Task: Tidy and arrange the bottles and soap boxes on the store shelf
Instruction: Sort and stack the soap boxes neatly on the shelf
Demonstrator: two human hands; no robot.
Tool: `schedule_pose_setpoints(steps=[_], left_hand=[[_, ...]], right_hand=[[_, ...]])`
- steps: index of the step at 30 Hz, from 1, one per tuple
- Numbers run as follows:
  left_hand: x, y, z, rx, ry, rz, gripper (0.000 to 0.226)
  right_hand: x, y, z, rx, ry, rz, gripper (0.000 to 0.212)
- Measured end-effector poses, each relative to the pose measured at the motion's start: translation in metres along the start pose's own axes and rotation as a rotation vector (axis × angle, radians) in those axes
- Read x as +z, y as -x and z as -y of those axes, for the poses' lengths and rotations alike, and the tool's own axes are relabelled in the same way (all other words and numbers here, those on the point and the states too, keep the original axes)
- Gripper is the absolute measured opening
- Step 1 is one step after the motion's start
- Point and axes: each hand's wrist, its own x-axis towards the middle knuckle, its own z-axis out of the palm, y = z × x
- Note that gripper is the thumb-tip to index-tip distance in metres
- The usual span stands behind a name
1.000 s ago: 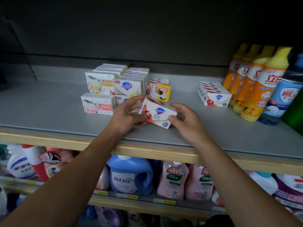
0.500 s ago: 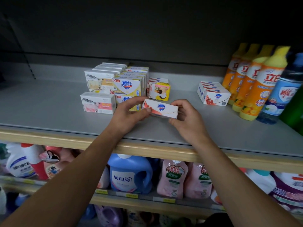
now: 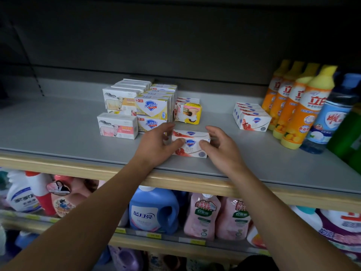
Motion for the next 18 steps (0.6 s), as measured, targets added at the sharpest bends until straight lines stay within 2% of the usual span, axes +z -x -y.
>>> schedule_pose_setpoints(steps=[4, 7, 10, 13, 18], left_hand=[[0.002, 0.001, -0.007, 0.122, -0.076, -0.039, 0.057], [0.009, -0.002, -0.018, 0.257, -0.228, 0.003, 0.055], [0.02, -0.01, -0.031, 0.296, -0.349, 0.082, 0.046], [0.033, -0.018, -0.046, 0.326, -0.361, 0.111, 0.039], [0.071, -0.037, -0.082, 0.402, -0.334, 0.113, 0.039]], right_hand=[[-0.039, 0.006, -0.009, 0.012, 0.201, -0.051, 0.049], [-0.088, 0.01, -0.024, 0.056, 0.484, -0.062, 0.053], [-0.133, 0.014, -0.04, 0.154, 0.743, -0.014, 0.059], [-0.152, 0.021, -0.057, 0.217, 0.942, 0.11, 0.065], [-0.149, 0.024, -0.07, 0.217, 0.975, 0.125, 0.065]])
